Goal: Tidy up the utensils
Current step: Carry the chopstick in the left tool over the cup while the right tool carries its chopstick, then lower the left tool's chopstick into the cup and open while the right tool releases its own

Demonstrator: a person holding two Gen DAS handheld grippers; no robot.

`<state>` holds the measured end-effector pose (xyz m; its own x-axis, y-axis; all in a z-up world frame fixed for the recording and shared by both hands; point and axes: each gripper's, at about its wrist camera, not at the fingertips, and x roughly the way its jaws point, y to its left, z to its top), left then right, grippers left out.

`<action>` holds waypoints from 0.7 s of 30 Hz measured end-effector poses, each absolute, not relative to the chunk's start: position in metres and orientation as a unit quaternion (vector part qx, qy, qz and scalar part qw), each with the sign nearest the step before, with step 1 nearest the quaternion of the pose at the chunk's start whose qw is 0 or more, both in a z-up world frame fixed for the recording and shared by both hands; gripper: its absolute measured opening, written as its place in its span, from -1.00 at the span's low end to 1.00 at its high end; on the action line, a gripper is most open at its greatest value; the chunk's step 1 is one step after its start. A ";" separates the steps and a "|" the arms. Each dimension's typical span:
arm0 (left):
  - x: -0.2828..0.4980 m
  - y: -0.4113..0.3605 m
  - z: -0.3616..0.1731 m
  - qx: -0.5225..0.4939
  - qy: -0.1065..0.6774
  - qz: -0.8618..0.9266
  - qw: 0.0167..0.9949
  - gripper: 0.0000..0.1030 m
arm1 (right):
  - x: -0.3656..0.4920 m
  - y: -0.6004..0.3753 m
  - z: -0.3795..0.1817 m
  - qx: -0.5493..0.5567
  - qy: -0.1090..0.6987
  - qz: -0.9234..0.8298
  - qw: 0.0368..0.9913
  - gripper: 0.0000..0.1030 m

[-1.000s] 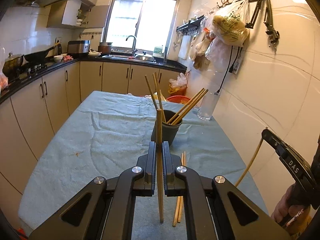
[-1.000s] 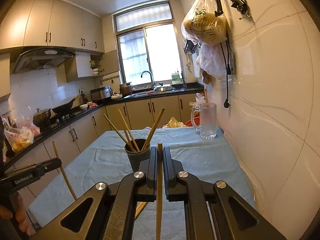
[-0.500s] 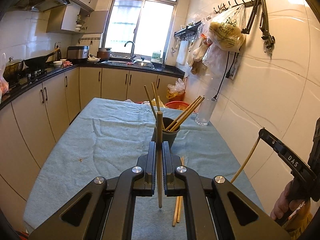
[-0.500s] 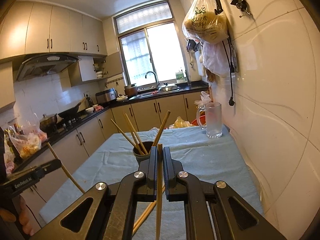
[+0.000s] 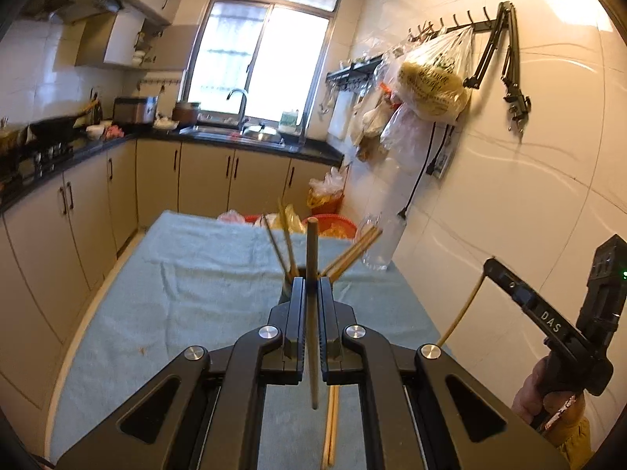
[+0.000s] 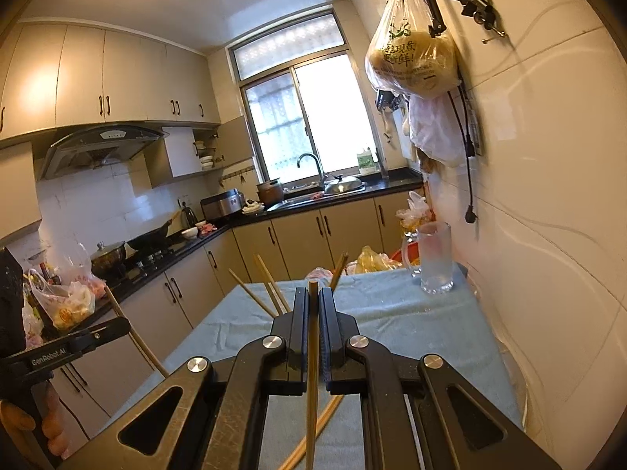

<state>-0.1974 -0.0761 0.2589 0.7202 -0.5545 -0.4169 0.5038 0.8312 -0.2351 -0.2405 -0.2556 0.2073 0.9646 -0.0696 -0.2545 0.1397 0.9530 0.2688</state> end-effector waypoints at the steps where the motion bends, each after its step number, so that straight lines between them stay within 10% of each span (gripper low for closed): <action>1: -0.193 -0.080 0.265 -0.049 0.236 -0.287 0.927 -0.91 | -0.236 -0.258 0.210 0.146 0.120 -0.050 0.981 -0.89; 21: -0.054 -0.172 0.294 -0.044 0.198 -0.265 0.943 -0.91 | -0.098 -0.275 0.239 0.140 0.015 -0.086 0.986 -0.89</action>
<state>-0.0540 -0.1716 0.2938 0.7804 -0.5177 -0.3505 0.4831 0.8552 -0.1876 -0.0984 -0.2752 0.2390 0.9846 -0.1663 -0.0540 0.1748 0.9456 0.2744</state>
